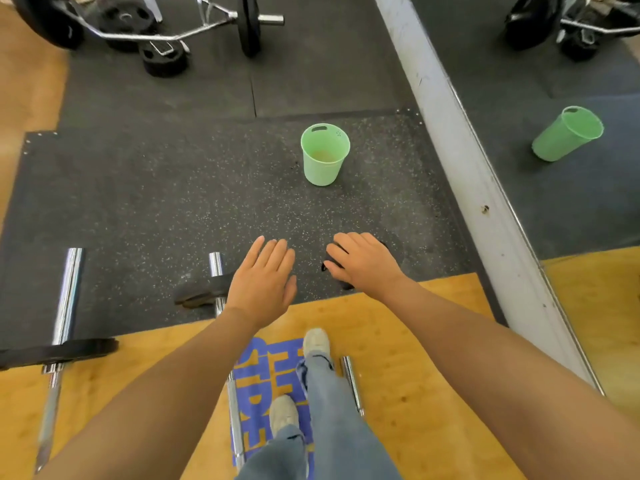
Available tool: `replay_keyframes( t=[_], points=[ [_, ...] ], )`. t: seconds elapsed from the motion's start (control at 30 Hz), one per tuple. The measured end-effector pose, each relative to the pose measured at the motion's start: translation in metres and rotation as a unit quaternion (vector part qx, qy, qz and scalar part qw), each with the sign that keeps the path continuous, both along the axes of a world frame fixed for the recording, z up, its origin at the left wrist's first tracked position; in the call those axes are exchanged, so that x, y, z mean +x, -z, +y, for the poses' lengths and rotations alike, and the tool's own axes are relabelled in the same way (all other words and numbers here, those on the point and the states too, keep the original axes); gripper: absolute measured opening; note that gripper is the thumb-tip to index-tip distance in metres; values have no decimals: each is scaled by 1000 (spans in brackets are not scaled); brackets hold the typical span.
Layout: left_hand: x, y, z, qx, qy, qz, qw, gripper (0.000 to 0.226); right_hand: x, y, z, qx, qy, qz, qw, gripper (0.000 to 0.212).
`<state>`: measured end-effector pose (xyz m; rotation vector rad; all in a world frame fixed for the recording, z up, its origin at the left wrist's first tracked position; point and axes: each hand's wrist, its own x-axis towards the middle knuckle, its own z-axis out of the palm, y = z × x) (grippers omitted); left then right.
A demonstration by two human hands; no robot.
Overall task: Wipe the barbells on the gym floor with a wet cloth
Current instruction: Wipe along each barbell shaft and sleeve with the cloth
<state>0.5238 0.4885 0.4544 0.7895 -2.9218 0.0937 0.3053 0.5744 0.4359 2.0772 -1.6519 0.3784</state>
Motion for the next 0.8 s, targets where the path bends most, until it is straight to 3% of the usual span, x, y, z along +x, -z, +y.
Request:
replay_keyframes(
  t=[0.57, 0.8],
  points=[
    [-201, 29, -208, 23, -34, -50, 998, 50, -197, 41, -220, 32, -58, 12, 998, 44],
    [-259, 69, -304, 51, -41, -85, 994, 50, -255, 72, -296, 46, -41, 7, 998, 40]
  ],
)
